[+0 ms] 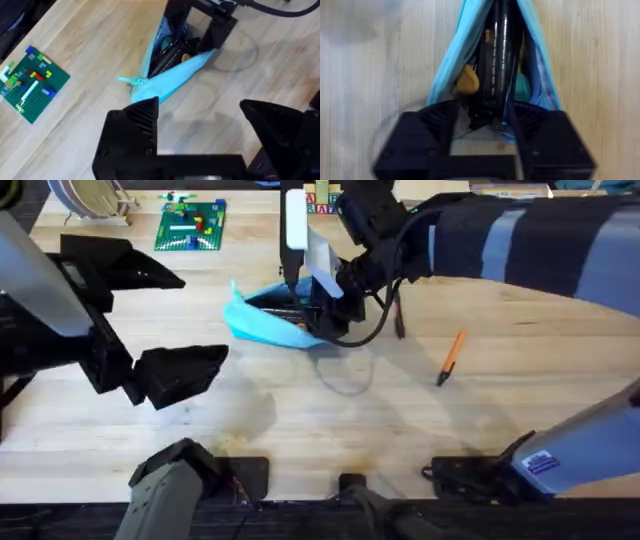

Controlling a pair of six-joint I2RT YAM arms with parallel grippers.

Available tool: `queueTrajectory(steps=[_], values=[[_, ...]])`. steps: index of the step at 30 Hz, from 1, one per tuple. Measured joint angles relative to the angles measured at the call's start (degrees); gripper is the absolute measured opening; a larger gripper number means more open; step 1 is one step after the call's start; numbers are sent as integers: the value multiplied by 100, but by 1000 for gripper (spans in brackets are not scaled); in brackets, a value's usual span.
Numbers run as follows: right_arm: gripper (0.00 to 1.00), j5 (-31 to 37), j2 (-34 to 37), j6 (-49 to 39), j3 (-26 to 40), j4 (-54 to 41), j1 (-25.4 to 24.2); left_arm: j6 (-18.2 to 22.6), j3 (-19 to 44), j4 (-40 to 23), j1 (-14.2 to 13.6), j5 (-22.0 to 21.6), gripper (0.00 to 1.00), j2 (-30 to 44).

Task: Unzip the bag, pick up the pens from the table one at a time and place them inside, then zip the bag closed.

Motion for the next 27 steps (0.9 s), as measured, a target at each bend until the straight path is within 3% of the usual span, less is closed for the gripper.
queueTrajectory(steps=[3,4,18,27], values=[[939,-2,0,-5,9,22,-2,0,0,0,0,0,993,0],[977,0,0,-18,13,23,-2,0,0,0,0,-1,994,0],[997,0,-62,-20,22,-33,-2,0,0,0,0,0,994,0],[997,366,-958,348,22,-226,-2,0,0,0,0,0,994,0]])
